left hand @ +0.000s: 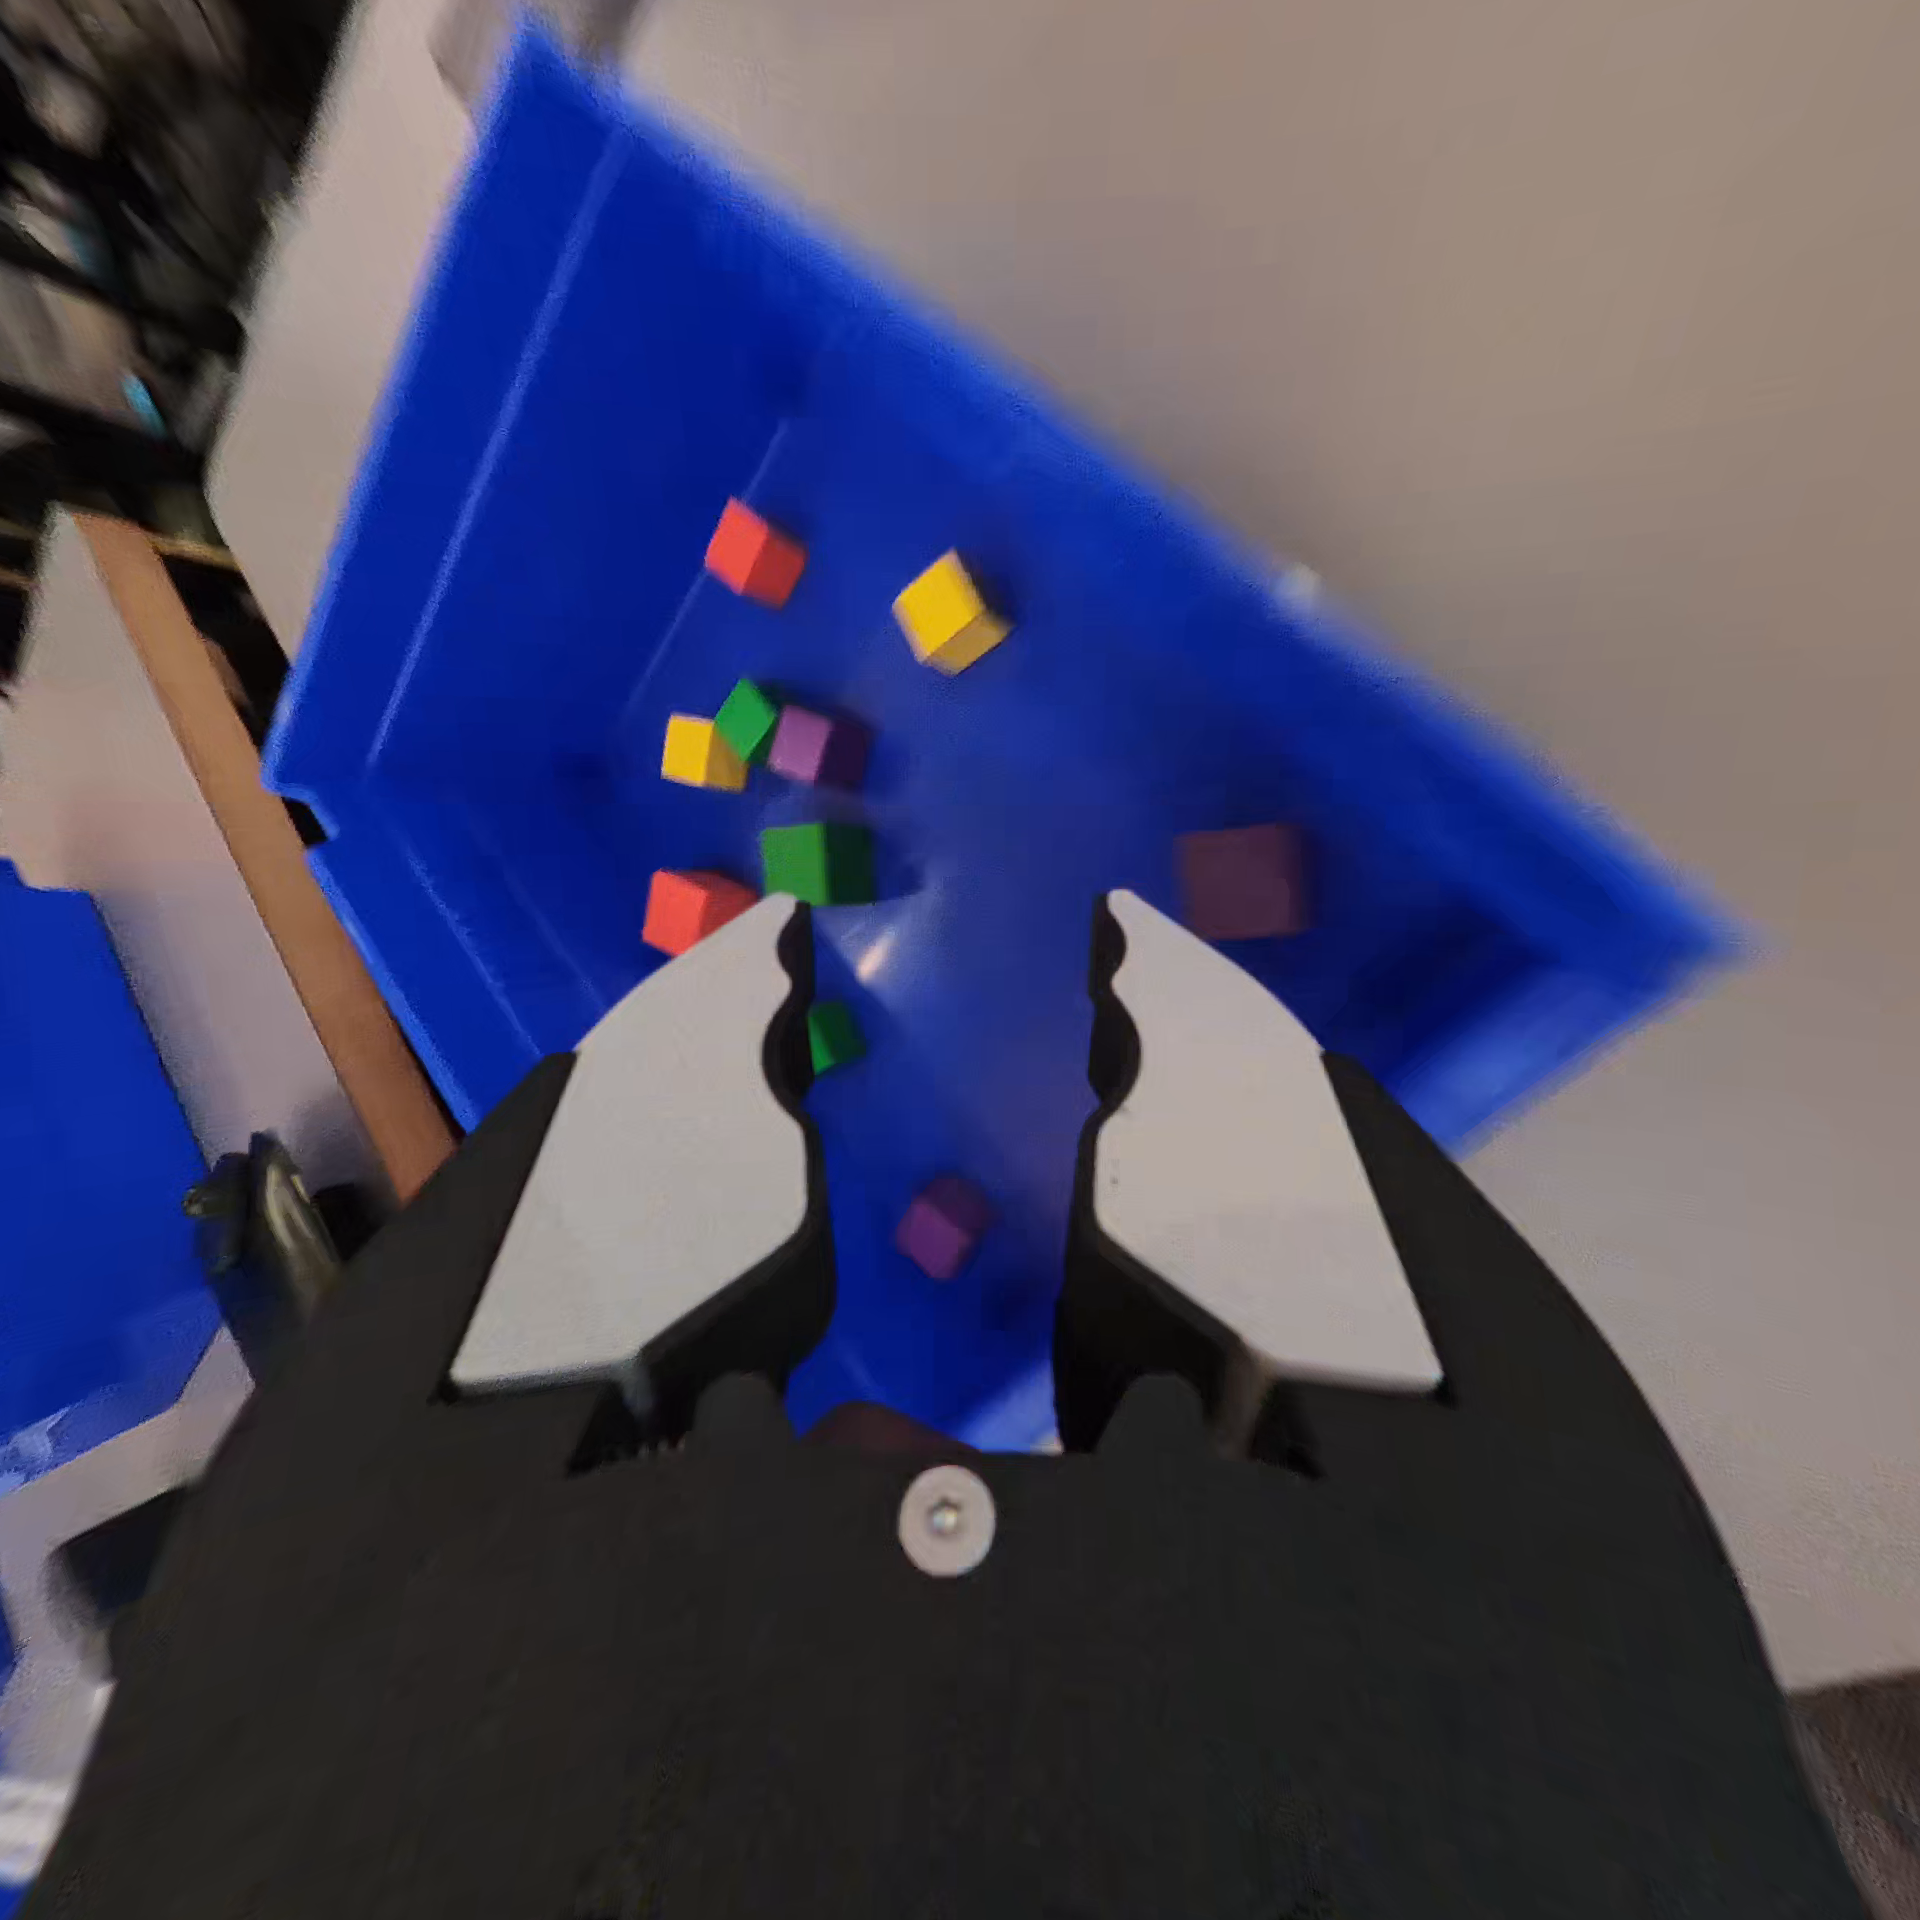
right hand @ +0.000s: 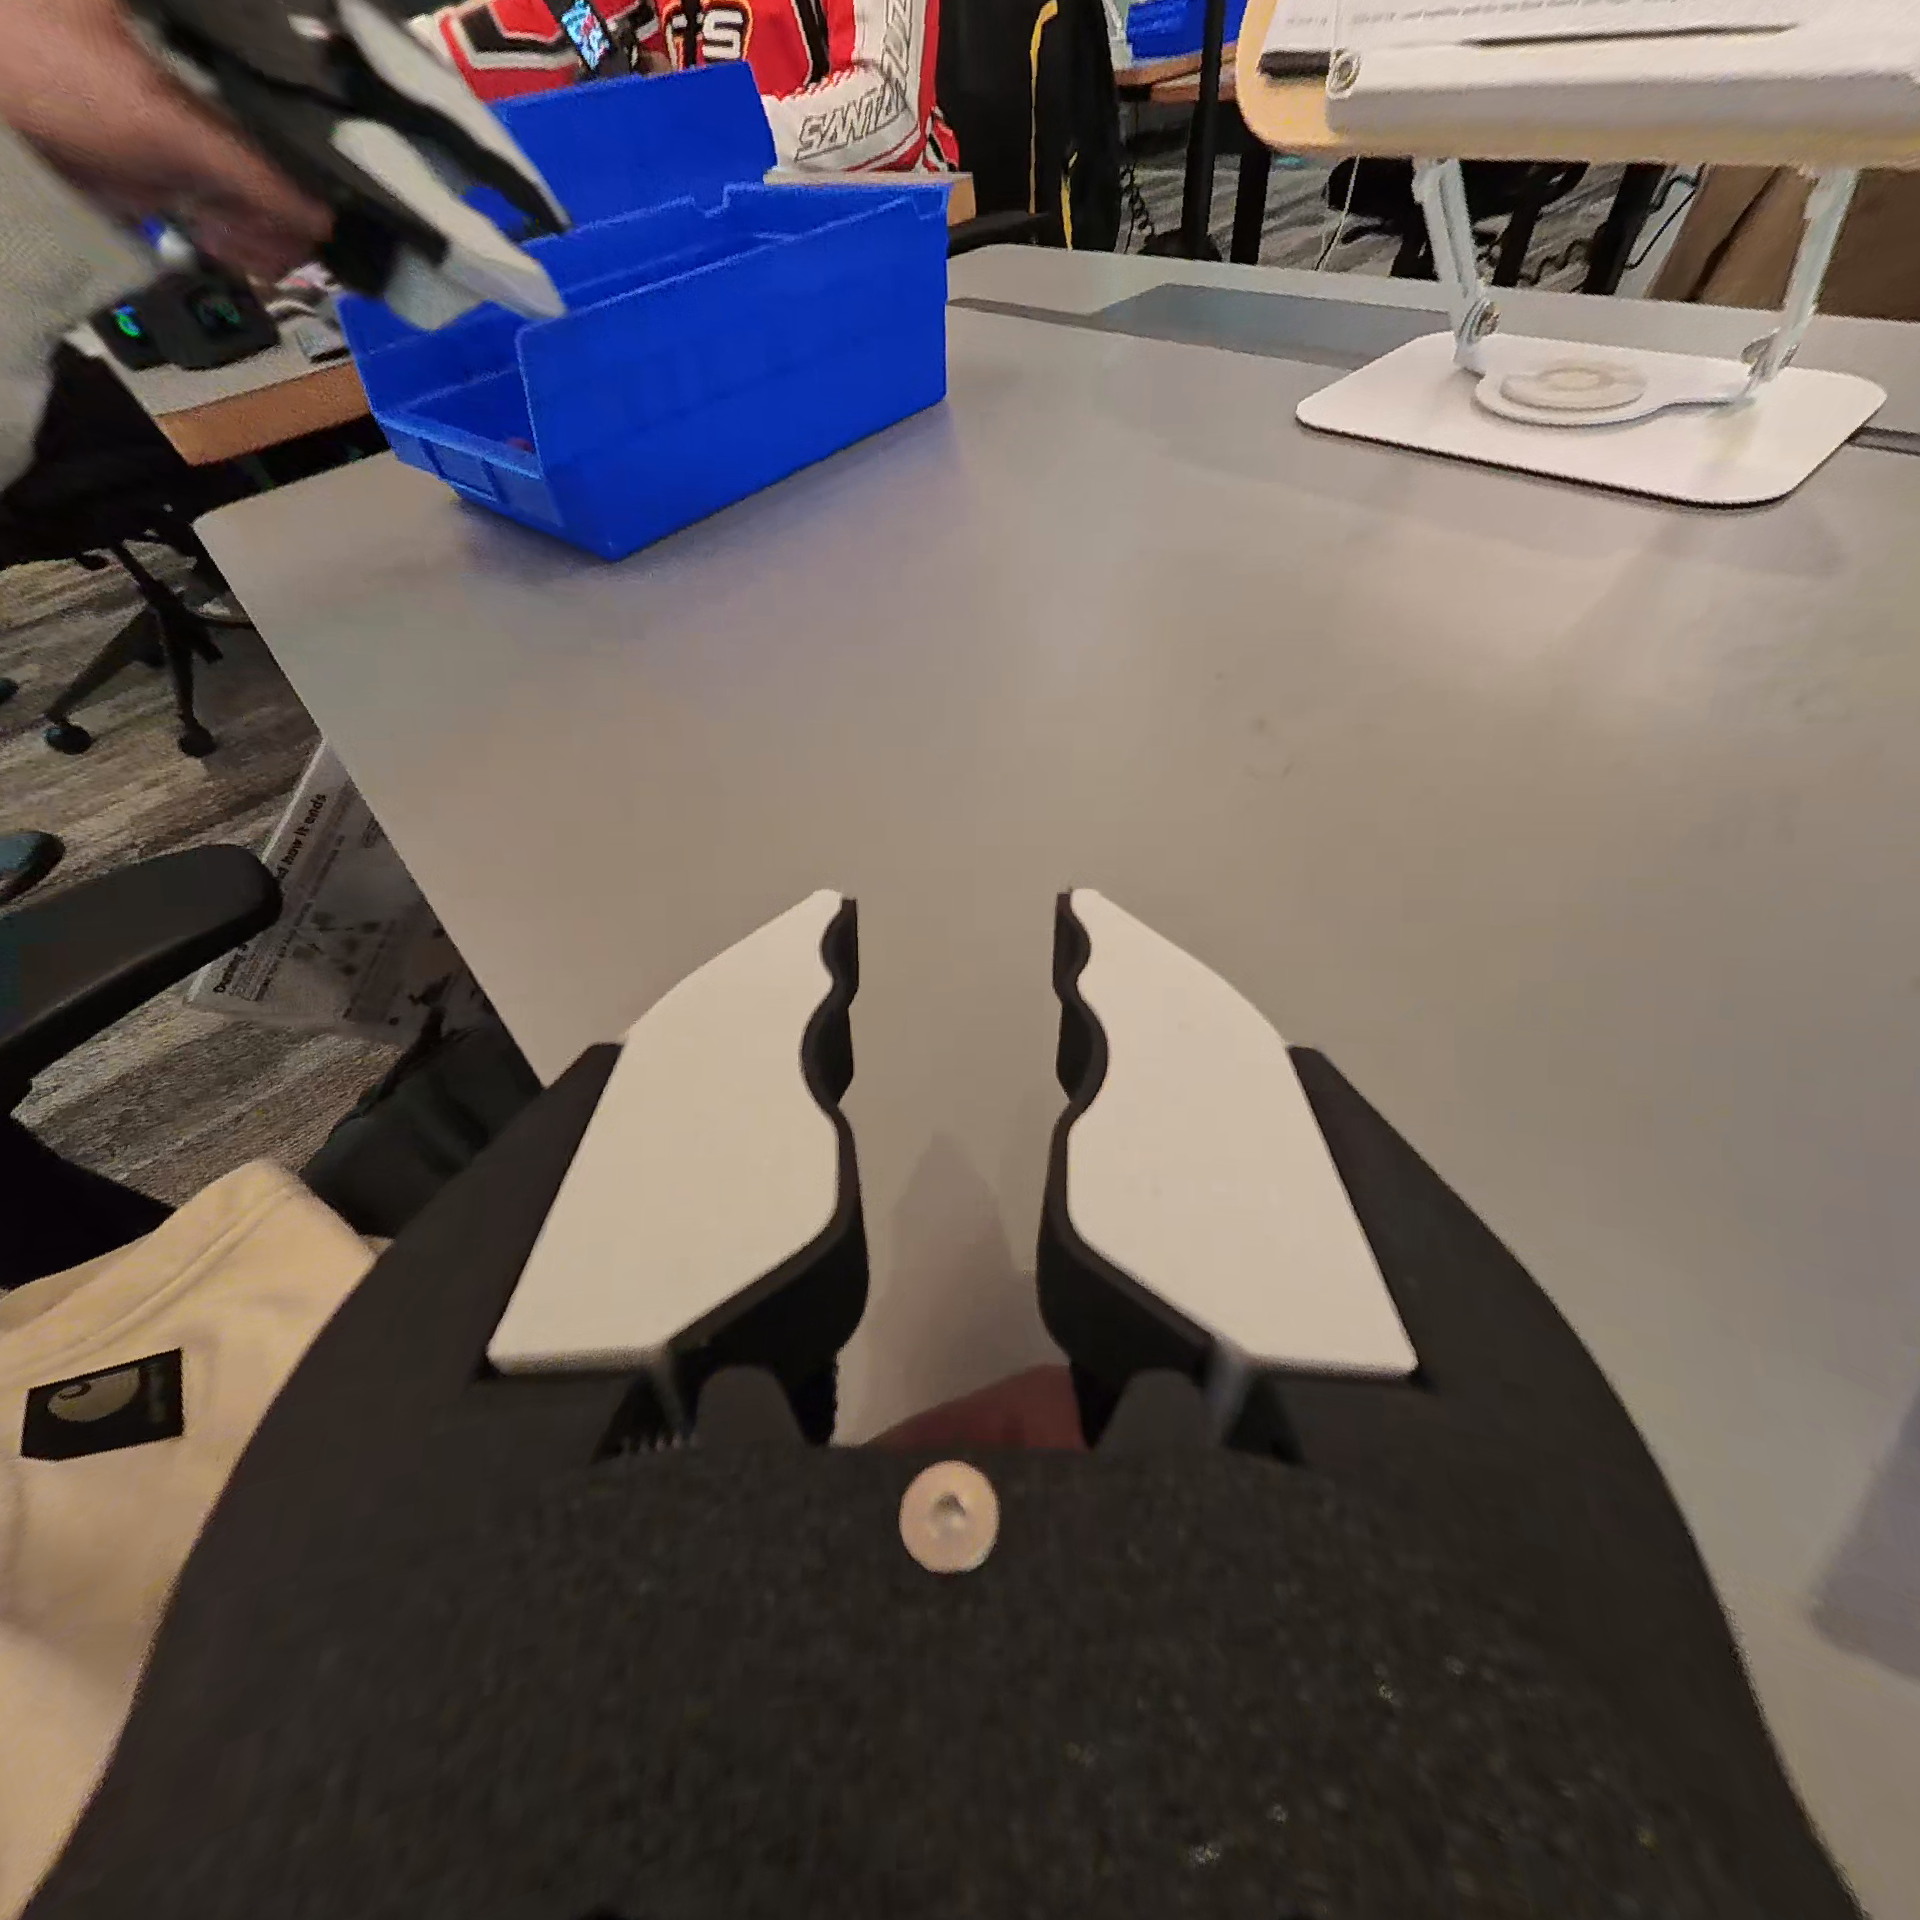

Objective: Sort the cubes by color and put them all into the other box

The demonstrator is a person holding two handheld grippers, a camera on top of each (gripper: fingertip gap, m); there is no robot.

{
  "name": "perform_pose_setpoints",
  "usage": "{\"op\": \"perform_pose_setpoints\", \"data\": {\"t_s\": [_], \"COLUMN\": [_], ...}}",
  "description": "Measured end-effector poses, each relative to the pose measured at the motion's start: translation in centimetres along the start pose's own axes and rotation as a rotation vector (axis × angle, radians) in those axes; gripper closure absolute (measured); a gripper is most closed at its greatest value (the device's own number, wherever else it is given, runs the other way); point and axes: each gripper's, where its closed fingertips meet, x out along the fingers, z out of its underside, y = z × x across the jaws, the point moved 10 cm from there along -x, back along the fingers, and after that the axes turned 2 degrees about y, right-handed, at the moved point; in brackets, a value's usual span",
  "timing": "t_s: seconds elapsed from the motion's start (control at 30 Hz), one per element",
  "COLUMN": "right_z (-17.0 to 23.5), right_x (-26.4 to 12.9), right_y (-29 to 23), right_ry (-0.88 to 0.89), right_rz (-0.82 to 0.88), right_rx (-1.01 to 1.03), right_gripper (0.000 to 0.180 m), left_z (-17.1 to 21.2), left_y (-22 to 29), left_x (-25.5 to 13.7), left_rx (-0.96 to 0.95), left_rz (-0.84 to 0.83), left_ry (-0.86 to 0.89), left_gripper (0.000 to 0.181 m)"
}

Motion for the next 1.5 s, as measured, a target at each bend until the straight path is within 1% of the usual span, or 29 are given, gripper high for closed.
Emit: {"op": "perform_pose_setpoints", "data": {"t_s": [0.1, 0.17, 0.23, 0.3, 0.33, 0.43, 0.5, 0.6, 0.7, 0.77, 0.83, 0.9, 0.97, 1.03, 1.07, 1.1, 1.13, 1.2, 1.23, 1.33, 1.43, 1.5], "right_z": [0.0, 0.1, 0.2, 0.3, 0.3, 0.4, 0.3, 0.2, -0.1, -0.3, -0.5, -0.6, -0.6, -0.4, -0.3, -0.2, -0.3, -1.4, -2.3, -5.0, -6.2, -6.1], "right_x": [0.1, -0.1, -0.3, -0.5, -0.5, -0.6, -0.6, -0.6, -0.7, -0.8, -1.1, -1.4, -1.6, -1.6, -1.5, -1.5, -1.2, -0.4, 0.1, 0.9, 1.6, 1.9], "right_y": [-0.1, -0.1, -0.1, 0.0, 0.1, 0.3, 0.4, 0.2, -0.2, -0.3, -0.2, 0.1, 0.2, 0.2, -0.4, -1.4, -2.1, -3.5, -3.9, -4.9, -5.5, -5.9], "right_ry": [-0.014, -0.022, -0.027, -0.026, -0.026, -0.026, -0.024, -0.023, -0.014, -0.008, 0.0, 0.013, 0.028, 0.038, 0.056, 0.082, 0.092, 0.116, 0.143, 0.29, 0.346, 0.358], "right_rz": [-0.003, 0.015, 0.028, 0.022, 0.02, 0.007, 0.004, 0.002, 0.001, 0.009, 0.022, 0.032, 0.039, 0.035, -0.048, -0.184, -0.252, -0.296, -0.288, -0.23, -0.172, -0.172], "right_rx": [-0.02, -0.049, -0.061, -0.052, -0.043, -0.02, -0.013, -0.019, -0.041, -0.056, -0.062, -0.054, -0.056, -0.112, -0.155, -0.191, -0.22, -0.33, -0.395, -0.599, -0.774, -0.79], "right_gripper": [0.144, 0.144, 0.145, 0.146, 0.146, 0.147, 0.148, 0.149, 0.15, 0.15, 0.15, 0.15, 0.15, 0.149, 0.148, 0.144, 0.141, 0.137, 0.136, 0.136, 0.133, 0.131], "left_z": [1.0, 1.4, 1.8, 2.5, 2.6, 2.4, 2.3, 1.4, 0.0, -0.5, -0.5, -0.2, -0.1, -0.2, -0.5, -0.9, -1.5, -3.4, -4.6, -8.3, -11.0, -12.1], "left_y": [-4.7, -6.6, -7.4, -7.3, -7.1, -6.6, -6.2, -5.8, -4.3, -2.0, 1.1, 4.5, 7.6, 9.9, 10.9, 11.9, 13.0, 15.1, 16.2, 19.5, 22.0, 23.4], "left_x": [6.1, 8.8, 10.7, 12.0, 12.3, 12.2, 11.5, 8.3, 2.5, -1.6, -4.7, -6.3, -6.9, -7.0, -7.0, -7.1, -7.1, -7.1, -7.0, -6.4, -5.6, -5.1], "left_rx": [-0.035, -0.086, -0.09, -0.069, -0.061, -0.056, -0.036, -0.059, -0.149, -0.202, -0.255, -0.302, -0.328, -0.357, -0.386, -0.417, -0.436, -0.461, -0.472, -0.493, -0.503, -0.506], "left_rz": [0.077, 0.119, 0.143, 0.173, 0.182, 0.208, 0.222, 0.175, 0.129, 0.134, 0.169, 0.255, 0.34, 0.417, 0.457, 0.517, 0.609, 0.797, 0.905, 1.243, 1.447, 1.564], "left_ry": [-0.233, -0.316, -0.368, -0.422, -0.434, -0.392, -0.384, -0.232, 0.069, 0.292, 0.477, 0.605, 0.678, 0.732, 0.764, 0.803, 0.836, 0.871, 0.864, 0.771, 0.7, 0.65], "left_gripper": [0.129, 0.129, 0.128, 0.13, 0.148, 0.148, 0.151, 0.152, 0.152, 0.153, 0.153, 0.153, 0.153, 0.153, 0.153, 0.153, 0.153, 0.153, 0.153, 0.154, 0.154, 0.154]}}
